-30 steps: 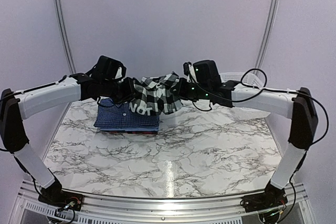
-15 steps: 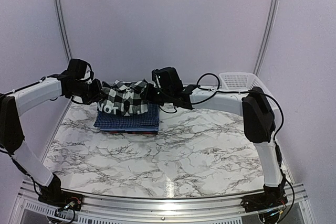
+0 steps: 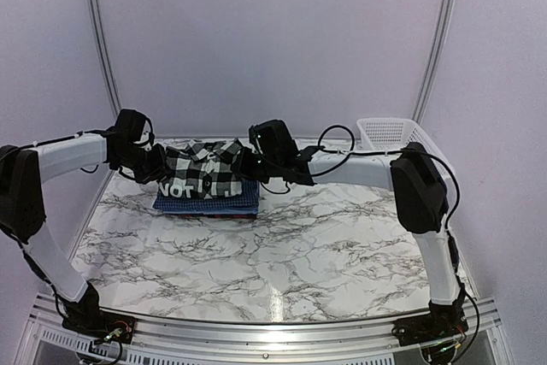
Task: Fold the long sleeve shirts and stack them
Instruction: Place the square-folded shirt on the square-folded shirt, then move the square-folded shirt to the corner of the board.
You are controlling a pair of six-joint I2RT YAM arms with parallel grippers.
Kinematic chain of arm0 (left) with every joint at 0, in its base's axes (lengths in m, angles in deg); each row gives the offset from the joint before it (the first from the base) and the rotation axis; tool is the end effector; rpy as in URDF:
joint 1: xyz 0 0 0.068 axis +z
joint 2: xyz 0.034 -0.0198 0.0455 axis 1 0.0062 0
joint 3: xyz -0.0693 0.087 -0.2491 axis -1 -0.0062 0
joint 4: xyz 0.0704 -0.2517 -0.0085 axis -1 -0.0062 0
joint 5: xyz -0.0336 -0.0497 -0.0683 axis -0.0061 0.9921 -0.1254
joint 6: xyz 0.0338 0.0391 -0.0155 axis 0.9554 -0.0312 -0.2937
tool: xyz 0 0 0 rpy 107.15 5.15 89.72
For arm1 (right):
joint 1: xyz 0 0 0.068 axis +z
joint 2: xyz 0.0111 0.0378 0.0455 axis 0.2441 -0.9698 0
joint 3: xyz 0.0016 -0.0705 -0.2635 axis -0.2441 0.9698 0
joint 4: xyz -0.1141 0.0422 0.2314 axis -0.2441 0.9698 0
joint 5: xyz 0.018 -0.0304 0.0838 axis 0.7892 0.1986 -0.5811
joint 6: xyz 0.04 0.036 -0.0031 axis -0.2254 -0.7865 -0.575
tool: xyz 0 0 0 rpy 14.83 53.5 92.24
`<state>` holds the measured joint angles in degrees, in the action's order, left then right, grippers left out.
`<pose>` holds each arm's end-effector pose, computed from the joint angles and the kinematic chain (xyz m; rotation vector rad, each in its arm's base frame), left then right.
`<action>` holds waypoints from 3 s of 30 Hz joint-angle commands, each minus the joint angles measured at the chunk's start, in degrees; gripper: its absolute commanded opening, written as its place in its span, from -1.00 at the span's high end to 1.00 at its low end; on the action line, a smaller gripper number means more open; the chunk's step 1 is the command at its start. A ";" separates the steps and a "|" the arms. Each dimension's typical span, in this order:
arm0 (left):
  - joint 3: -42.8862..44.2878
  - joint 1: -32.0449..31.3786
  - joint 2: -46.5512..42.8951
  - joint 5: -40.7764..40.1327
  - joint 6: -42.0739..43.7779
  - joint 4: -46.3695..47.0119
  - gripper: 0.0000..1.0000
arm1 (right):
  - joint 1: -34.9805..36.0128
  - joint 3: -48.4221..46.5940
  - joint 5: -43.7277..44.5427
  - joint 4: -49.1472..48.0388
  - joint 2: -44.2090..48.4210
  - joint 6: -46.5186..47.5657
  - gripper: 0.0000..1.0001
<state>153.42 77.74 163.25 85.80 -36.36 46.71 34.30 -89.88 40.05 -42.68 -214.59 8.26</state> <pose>0.3453 -0.0809 0.2477 -0.3617 2.4181 -0.6437 0.3472 0.3963 0.2216 -0.0833 2.2446 1.0744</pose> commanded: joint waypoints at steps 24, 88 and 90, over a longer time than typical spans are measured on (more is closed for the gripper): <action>2.47 -0.09 -4.87 -9.48 6.69 -0.84 -0.32 | 1.93 15.50 8.22 7.02 13.30 8.21 0.06; 23.36 -31.71 33.96 -19.03 -6.05 1.92 -0.98 | -7.86 58.90 27.36 17.36 67.06 7.04 -0.97; 23.06 -30.33 33.80 -18.90 -4.92 1.85 -0.98 | -7.88 59.22 26.98 16.77 66.91 7.01 -0.97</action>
<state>178.91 43.65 197.35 67.54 -43.79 51.13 26.82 -31.15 66.61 -24.32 -147.14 16.07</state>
